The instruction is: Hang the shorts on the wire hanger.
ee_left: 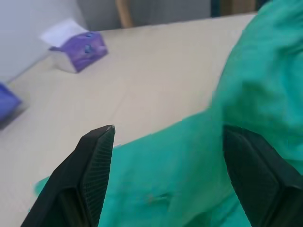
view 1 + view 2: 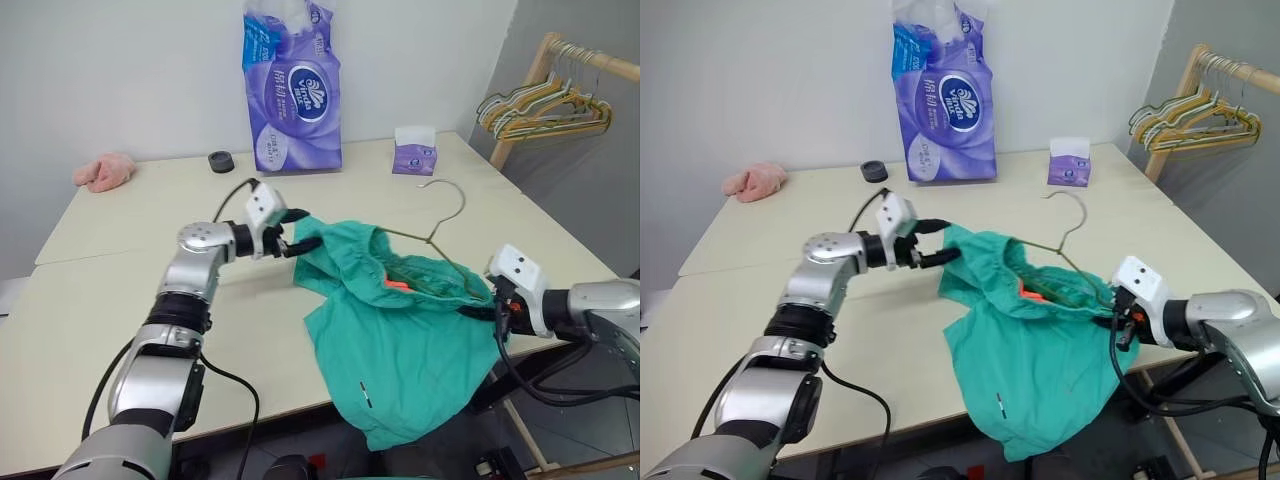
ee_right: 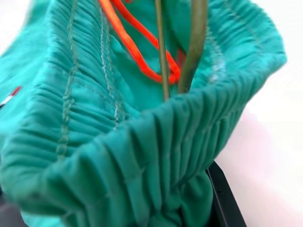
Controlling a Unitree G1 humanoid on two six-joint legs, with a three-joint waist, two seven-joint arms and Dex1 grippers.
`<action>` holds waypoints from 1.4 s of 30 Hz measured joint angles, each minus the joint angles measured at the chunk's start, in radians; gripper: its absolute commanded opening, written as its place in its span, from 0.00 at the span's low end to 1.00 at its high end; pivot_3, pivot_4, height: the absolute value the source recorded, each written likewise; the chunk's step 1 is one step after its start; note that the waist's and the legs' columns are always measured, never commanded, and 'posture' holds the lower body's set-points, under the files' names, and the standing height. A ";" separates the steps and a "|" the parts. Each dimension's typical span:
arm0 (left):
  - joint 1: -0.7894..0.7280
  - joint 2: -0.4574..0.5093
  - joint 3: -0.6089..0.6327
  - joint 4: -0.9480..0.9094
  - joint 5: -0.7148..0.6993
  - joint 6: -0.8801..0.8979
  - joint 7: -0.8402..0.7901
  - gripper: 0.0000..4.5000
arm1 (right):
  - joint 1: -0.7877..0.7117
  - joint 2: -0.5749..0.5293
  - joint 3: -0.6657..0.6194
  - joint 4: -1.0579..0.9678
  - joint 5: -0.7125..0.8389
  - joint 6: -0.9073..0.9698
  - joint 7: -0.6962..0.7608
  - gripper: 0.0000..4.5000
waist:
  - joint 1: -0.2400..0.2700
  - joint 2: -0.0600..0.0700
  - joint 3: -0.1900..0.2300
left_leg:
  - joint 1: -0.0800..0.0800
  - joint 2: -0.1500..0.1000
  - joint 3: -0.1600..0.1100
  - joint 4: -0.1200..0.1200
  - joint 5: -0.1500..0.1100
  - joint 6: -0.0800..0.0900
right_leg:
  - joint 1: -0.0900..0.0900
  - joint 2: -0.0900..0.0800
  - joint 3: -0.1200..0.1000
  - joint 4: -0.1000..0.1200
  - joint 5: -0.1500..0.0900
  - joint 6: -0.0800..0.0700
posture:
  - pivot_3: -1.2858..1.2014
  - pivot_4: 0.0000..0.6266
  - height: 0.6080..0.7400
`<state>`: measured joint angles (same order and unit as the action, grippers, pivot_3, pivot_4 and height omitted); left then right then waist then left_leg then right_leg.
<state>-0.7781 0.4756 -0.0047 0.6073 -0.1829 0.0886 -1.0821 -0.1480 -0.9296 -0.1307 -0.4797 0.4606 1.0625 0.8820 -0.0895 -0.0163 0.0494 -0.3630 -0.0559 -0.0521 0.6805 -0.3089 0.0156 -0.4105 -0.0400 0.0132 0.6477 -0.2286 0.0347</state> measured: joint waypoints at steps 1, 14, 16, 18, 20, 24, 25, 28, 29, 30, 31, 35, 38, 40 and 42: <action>0.020 0.002 0.004 -0.057 -0.022 0.044 -0.009 0.82 | 0.019 0.027 -0.052 -0.009 0.017 0.057 -0.030 0.00 | 0.000 0.000 0.000 | 0.000 0.000 0.000 0.000 0.000 0.000 | 0.000 0.000 0.000 0.000 0.000 0.000 | 0.42 0.08 1.00; 0.157 -0.071 -0.219 -0.588 -0.084 0.296 -0.055 0.82 | -0.041 0.112 -0.639 0.074 -0.012 0.544 -0.320 0.00 | -0.010 0.019 0.010 | 0.001 -0.001 0.004 0.000 -0.002 0.003 | 0.002 0.000 0.003 -0.001 0.000 0.000 | 0.39 0.15 1.00; 0.156 -0.101 -0.237 -0.612 -0.088 0.314 -0.040 0.82 | -0.081 0.099 -0.667 0.125 -0.037 0.544 -0.370 0.00 | -0.020 0.020 0.012 | 0.001 -0.001 0.004 0.000 -0.002 0.004 | 0.002 0.000 0.003 -0.001 0.000 0.001 | 0.39 0.15 1.00; 0.149 -0.134 -0.257 -0.622 -0.093 0.321 -0.037 0.82 | -0.140 0.077 -0.686 0.184 -0.069 0.544 -0.428 0.00 | -0.027 0.023 0.014 | 0.002 -0.001 0.006 0.000 -0.002 0.005 | 0.003 0.001 0.004 -0.001 -0.001 0.001 | 0.39 0.16 1.00; 0.132 -0.157 -0.269 -0.624 -0.094 0.320 -0.031 0.82 | -0.192 0.051 -0.693 0.235 -0.102 0.544 -0.472 0.00 | -0.032 0.024 0.017 | 0.003 -0.001 0.007 0.000 -0.002 0.005 | 0.004 0.002 0.004 -0.001 -0.001 0.002 | 0.39 0.17 1.00; 0.094 -0.199 -0.299 -0.627 -0.090 0.302 -0.022 0.82 | -0.348 -0.038 -0.676 0.375 -0.168 0.543 -0.549 0.00 | -0.052 0.025 0.024 | 0.002 -0.002 0.010 0.000 -0.004 0.008 | 0.005 0.002 0.007 -0.002 -0.003 0.004 | 0.39 0.17 1.00; 0.091 -0.205 -0.309 -0.629 -0.090 0.295 -0.022 0.82 | -0.364 -0.056 -0.673 0.393 -0.176 0.540 -0.559 0.00 | -0.054 0.024 0.025 | 0.002 -0.002 0.010 -0.001 -0.004 0.009 | 0.006 0.002 0.008 -0.002 -0.003 0.004 | 0.39 0.17 1.00; 0.091 -0.206 -0.315 -0.630 -0.085 0.289 -0.019 0.82 | -0.406 -0.086 -0.661 0.487 -0.202 0.509 -0.582 0.00 | -0.064 0.024 0.027 | 0.002 -0.001 0.012 -0.001 -0.004 0.009 | 0.006 0.002 0.009 -0.002 -0.003 0.004 | 0.39 0.18 1.00; 0.090 -0.208 -0.315 -0.630 -0.085 0.289 -0.018 0.82 | -0.430 -0.094 -0.653 0.531 -0.210 0.494 -0.592 0.00 | -0.069 0.025 0.030 | 0.003 -0.002 0.013 -0.001 -0.005 0.009 | 0.006 0.002 0.010 -0.002 -0.003 0.005 | 0.39 0.18 1.00; 0.087 -0.214 -0.316 -0.631 -0.085 0.289 -0.017 0.82 | -0.454 -0.108 -0.648 0.577 -0.220 0.477 -0.604 0.00 | -0.073 0.028 0.032 | 0.003 -0.003 0.015 -0.001 -0.005 0.010 | 0.006 0.002 0.011 -0.002 -0.004 0.006 | 0.39 0.18 1.00; 0.082 -0.218 -0.318 -0.631 -0.085 0.288 -0.017 0.82 | -0.473 -0.121 -0.641 0.611 -0.228 0.462 -0.613 0.00 | -0.076 0.029 0.033 | 0.003 -0.003 0.016 -0.001 -0.005 0.011 | 0.006 0.003 0.013 -0.002 -0.005 0.007 | 0.39 0.18 1.00; 0.049 -0.249 -0.318 -0.632 -0.089 0.271 -0.005 0.82 | -0.566 -0.177 -0.620 0.790 -0.258 0.392 -0.652 0.00 | -0.077 0.029 0.040 | 0.007 -0.003 0.026 -0.001 -0.007 0.014 | 0.006 0.005 0.022 -0.002 -0.005 0.010 | 0.40 0.19 1.00; 0.015 -0.277 -0.309 -0.632 -0.101 0.253 0.004 0.82 | -0.619 -0.236 -0.581 0.940 -0.273 0.317 -0.665 0.00 | -0.079 0.030 0.046 | 0.009 -0.003 0.033 -0.001 -0.009 0.018 | 0.006 0.006 0.029 -0.003 -0.004 0.014 | 0.40 0.19 1.00; -0.006 -0.282 -0.301 -0.629 -0.107 0.239 0.008 0.82 | -0.652 -0.268 -0.546 1.032 -0.277 0.275 -0.663 0.00 | -0.082 0.030 0.048 | 0.010 -0.004 0.037 -0.001 -0.010 0.019 | 0.006 0.006 0.033 -0.004 -0.007 0.020 | 0.40 0.21 1.00; -0.036 -0.283 -0.296 -0.622 -0.106 0.208 0.014 0.82 | -0.685 -0.295 -0.515 1.116 -0.280 0.250 -0.655 0.00 | -0.083 0.028 0.057 | 0.012 -0.004 0.039 -0.001 -0.011 0.020 | 0.006 0.006 0.035 -0.004 -0.006 0.022 | 0.40 0.22 1.00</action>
<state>-0.8145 0.1924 -0.3006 -0.0148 -0.2890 0.2965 -1.0677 -0.8330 -1.2249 -0.6457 0.6358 0.1808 1.3125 0.2267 -0.1724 0.0122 0.1061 -0.3512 -0.0595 -0.0128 0.6797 -0.3196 0.0357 -0.4043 -0.0340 0.0486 0.6436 -0.2347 0.0568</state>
